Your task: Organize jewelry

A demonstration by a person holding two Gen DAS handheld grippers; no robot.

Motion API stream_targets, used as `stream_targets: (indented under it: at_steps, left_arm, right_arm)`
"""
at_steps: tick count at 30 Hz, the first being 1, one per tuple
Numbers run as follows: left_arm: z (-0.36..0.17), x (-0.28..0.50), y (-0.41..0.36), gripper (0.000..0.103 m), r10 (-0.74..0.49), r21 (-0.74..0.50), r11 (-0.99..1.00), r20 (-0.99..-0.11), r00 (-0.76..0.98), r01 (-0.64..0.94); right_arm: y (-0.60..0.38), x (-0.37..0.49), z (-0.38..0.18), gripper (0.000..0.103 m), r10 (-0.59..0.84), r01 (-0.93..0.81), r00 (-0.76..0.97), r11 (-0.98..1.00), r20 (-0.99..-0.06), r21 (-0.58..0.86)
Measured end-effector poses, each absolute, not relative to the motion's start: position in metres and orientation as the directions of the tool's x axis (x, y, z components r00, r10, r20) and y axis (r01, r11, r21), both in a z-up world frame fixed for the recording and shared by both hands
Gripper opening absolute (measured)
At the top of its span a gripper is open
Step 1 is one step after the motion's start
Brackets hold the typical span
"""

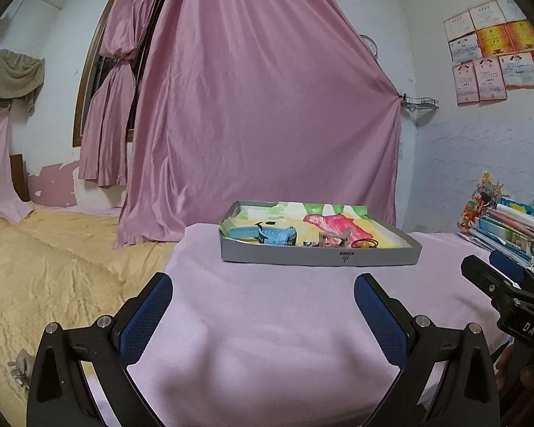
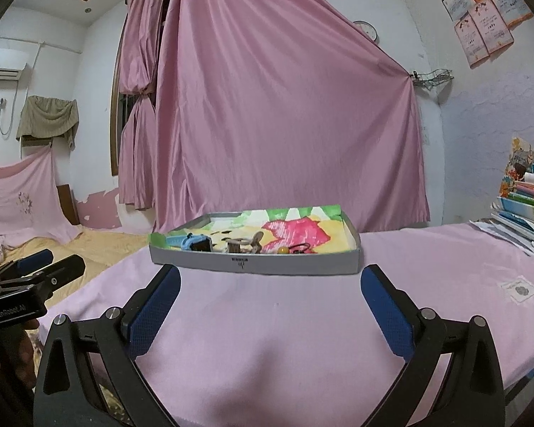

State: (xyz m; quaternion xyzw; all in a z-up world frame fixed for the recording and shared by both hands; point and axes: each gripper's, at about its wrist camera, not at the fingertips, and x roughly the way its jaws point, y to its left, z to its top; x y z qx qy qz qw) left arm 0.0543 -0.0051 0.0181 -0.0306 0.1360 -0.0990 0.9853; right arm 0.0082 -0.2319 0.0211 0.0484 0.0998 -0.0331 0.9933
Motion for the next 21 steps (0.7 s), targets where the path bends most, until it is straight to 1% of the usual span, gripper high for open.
stream_targets:
  at_steps: [21]
  left_arm:
    - [0.0155,0.0547,-0.0062,0.102,-0.206,-0.086,0.978,-0.278,0.938,0.19]
  right_arm:
    - [-0.2329,0.0104,0.014,0.1,-0.054,0.076,0.971,0.993,-0.232,0.091]
